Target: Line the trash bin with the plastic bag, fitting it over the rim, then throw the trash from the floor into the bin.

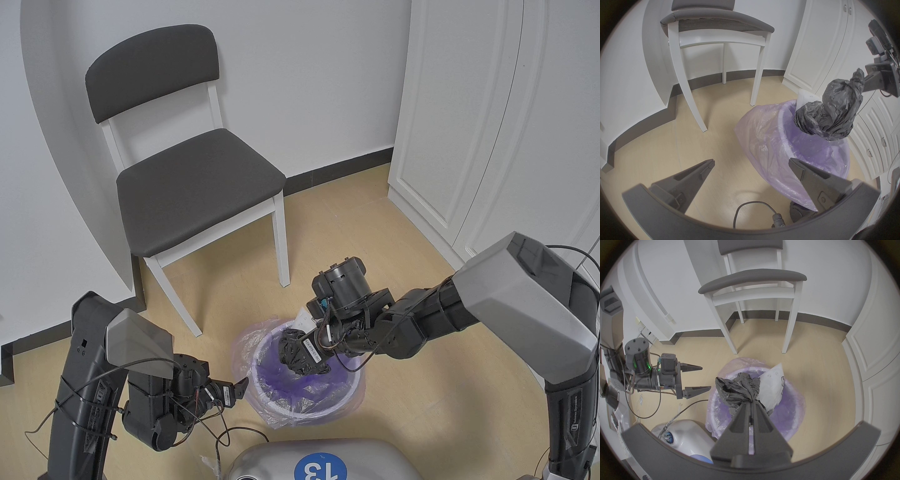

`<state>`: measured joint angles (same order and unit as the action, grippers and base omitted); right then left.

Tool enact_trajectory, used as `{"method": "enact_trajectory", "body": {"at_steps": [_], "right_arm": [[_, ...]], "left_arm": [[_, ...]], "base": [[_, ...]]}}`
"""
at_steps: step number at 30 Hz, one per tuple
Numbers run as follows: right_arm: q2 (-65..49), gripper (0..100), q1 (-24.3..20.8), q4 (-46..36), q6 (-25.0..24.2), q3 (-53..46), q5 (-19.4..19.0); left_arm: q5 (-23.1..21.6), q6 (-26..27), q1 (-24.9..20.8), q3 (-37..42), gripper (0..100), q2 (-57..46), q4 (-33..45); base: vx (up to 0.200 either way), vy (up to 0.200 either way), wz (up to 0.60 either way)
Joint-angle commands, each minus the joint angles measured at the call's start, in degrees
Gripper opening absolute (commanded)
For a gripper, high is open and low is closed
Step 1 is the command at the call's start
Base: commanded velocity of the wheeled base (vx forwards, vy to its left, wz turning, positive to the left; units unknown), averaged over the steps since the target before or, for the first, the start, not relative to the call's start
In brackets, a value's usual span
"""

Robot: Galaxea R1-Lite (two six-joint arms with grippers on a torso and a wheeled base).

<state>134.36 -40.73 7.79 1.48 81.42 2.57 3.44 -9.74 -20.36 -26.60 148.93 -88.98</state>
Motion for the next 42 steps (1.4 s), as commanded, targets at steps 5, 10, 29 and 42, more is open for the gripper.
{"method": "enact_trajectory", "body": {"at_steps": [5, 10, 29, 42], "right_arm": [[-4.3, 0, -2.2, -0.5, 0.5, -4.2, 0.2], [-4.8, 0, -4.5, -0.5, 0.1, -7.3, 0.2], [2.0, 0, -0.1, -0.3, 0.2, -1.3, 0.0], [11.9, 0, 2.0, -0.6, -0.1, 4.9, -0.7]], "left_arm": [[0.1, 0.0, 0.0, 0.0, 100, 0.0, -1.0], [0.3, 0.0, 0.0, 0.1, 100, 0.0, -1.0], [0.0, 0.0, 0.1, 0.0, 100, 0.0, -1.0], [-0.1, 0.0, 0.1, 0.0, 100, 0.0, -1.0]], "base": [[0.000, 0.000, 0.00], [0.000, 0.000, 0.00], [0.000, 0.000, 0.00], [0.000, 0.000, 0.00]]}}
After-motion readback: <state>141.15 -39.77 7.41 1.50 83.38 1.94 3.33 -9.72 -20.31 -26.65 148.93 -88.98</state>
